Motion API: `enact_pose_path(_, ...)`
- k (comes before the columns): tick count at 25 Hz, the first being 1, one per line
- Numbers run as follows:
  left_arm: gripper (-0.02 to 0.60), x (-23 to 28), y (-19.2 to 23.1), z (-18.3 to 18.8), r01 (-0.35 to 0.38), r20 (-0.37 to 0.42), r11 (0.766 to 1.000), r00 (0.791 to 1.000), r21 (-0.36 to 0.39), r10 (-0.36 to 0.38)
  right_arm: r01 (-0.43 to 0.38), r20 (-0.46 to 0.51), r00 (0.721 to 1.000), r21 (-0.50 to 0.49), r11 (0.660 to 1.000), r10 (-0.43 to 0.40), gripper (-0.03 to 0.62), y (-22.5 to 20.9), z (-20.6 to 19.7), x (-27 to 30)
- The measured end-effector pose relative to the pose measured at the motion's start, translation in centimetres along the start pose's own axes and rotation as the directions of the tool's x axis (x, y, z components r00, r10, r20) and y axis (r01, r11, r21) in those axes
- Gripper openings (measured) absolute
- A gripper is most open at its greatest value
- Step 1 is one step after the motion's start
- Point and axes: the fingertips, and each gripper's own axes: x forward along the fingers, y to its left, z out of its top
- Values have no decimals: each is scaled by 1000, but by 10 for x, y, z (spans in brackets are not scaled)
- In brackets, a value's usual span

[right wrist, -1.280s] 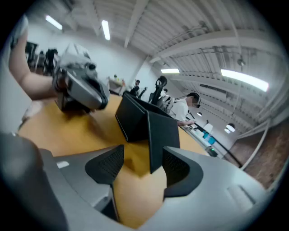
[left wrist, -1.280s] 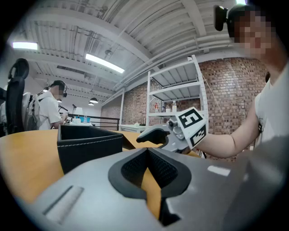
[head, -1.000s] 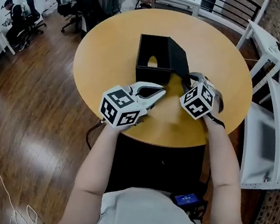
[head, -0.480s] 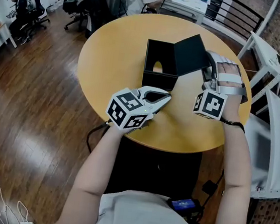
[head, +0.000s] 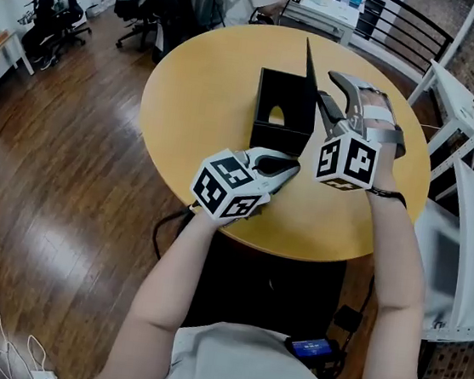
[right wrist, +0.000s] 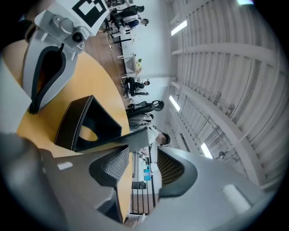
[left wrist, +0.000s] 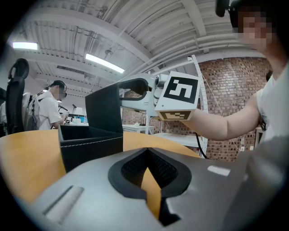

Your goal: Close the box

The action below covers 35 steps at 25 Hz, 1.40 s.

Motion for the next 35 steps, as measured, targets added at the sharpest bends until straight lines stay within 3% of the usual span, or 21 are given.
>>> enact_pose_path(7, 2, 1, -1, -1, 0, -2, 1000, 1000, 2, 0, -63, 27, 998, 101, 993, 61, 166, 20, 1, 6)
enact_pose_path(9, 2, 1, -1, -1, 1, -2, 1000, 1000, 2, -1, -86, 44, 996, 193, 977, 79, 130, 18, -4, 2)
enact_pose_path(11, 2, 1, -2, 0, 1, -2, 1000, 1000, 2, -1, -129, 79, 991, 336, 933, 108, 98, 16, -11, -5)
enact_pose_path(15, 2, 0, 0, 0, 1, -3, 1000, 1000, 2, -1, -217, 164, 975, 604, 767, 147, 10, 21, -29, -21)
enact_pose_path(17, 2, 0, 1, -1, 3, -3, 1000, 1000, 2, -3, -258, 200, 966, 694, 673, 165, 0, 31, -35, -29)
enact_pose_path(20, 2, -1, 1, 0, 4, -1, 1000, 1000, 2, -4, -343, 276, 939, 786, 515, 203, 0, 57, -35, -43)
enact_pose_path(23, 2, -1, 1, 1, 1, 0, 1000, 1000, 0, -1, -430, 370, 900, 841, 328, 230, 0, 88, -28, -58)
enact_pose_path(25, 2, 0, 1, 2, 2, -1, 1000, 1000, 0, -2, -449, 402, 888, 863, 231, 224, 0, 103, -28, -64)
enact_pose_path(31, 2, 0, -1, 2, 4, 0, 1000, 1000, 1, -4, -472, 461, 874, 880, 47, 152, 0, 114, -31, -72)
enact_pose_path(35, 2, -1, 1, 3, -2, 2, 1000, 1000, 1, 2, -540, 530, 835, 841, 39, 146, 0, 113, -16, -76)
